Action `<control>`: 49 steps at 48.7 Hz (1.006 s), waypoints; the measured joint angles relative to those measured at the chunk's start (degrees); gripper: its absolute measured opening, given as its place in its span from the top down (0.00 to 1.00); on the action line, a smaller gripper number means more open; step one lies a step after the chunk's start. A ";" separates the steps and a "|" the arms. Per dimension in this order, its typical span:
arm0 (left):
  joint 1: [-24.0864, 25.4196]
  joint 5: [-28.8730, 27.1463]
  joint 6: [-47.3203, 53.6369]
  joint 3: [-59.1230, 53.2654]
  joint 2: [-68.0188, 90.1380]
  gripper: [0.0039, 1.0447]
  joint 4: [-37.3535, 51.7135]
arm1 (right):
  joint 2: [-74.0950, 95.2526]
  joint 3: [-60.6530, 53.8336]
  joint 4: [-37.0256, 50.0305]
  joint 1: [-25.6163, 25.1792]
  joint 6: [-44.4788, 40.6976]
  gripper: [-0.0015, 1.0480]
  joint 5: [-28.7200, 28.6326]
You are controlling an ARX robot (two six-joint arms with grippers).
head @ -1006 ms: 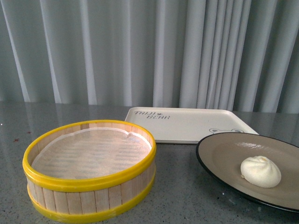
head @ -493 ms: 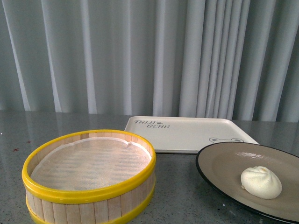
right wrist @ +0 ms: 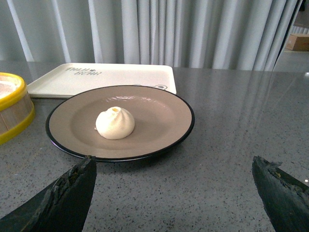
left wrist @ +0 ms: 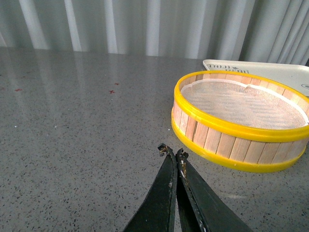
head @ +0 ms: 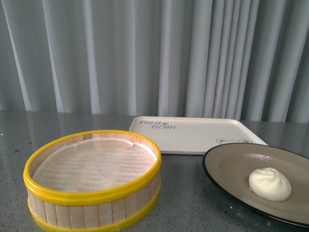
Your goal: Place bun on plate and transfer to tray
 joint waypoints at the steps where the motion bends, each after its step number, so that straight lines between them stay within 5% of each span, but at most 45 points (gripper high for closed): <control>1: 0.00 0.00 0.00 0.00 0.02 0.96 -0.07 | 0.00 0.00 0.00 0.00 0.00 0.08 0.00; 12: 0.00 0.00 -0.07 0.00 -0.02 0.95 -0.11 | 0.00 0.00 0.00 0.00 0.00 0.08 0.02; 36: 0.00 0.00 0.00 0.00 -0.02 0.05 -0.11 | 0.00 0.00 0.00 0.00 0.00 0.08 0.00; 44: 0.00 0.00 0.11 0.00 -0.02 0.06 -0.11 | 0.00 0.00 0.00 0.00 0.00 0.08 0.02; 49: 0.00 -0.15 0.11 0.00 -0.02 0.06 -0.11 | 11.80 7.50 -14.91 6.67 15.45 0.08 21.77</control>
